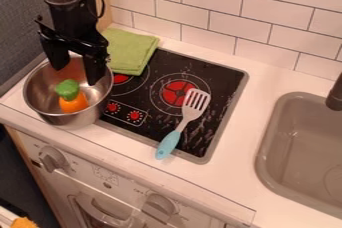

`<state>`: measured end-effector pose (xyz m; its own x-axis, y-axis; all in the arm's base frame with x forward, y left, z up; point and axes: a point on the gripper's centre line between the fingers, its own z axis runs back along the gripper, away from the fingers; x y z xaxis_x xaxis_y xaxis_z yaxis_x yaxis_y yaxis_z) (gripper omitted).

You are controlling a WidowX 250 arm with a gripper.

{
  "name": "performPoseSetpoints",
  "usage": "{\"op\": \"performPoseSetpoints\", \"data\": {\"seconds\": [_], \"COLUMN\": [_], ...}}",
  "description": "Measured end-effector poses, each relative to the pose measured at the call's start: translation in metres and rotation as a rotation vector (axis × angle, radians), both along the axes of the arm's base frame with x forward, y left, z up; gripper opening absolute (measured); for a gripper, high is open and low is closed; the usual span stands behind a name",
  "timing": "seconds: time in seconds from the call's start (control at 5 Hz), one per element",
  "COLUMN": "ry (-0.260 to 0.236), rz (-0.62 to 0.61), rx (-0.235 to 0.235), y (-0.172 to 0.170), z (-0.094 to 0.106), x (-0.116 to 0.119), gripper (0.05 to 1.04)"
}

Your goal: Move the green cloth to the upper right of the burner

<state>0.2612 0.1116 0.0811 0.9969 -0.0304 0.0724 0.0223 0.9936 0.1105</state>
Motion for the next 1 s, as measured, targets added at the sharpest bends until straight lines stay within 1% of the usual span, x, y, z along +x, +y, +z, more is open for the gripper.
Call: {"op": "performPoseSetpoints", "data": {"seconds": [0.2,0.4,0.6,0.8,1.0], "ry": [0.025,-0.029,-0.03,-0.011,0.017], "rz": [0.006,0.017,0.052,0.111,0.151], "rx": [-0.016,-0.024,-0.026,-0.006,0.018], "y": [-0.002,0.006,0.018,0.036,0.045], "z": [-0.007,0.011,0.011,-0.016,-0.045], "x": [-0.002,0.027,0.058,0.092,0.105], "gripper": [1.001,1.001,1.001,1.001,1.001]}}
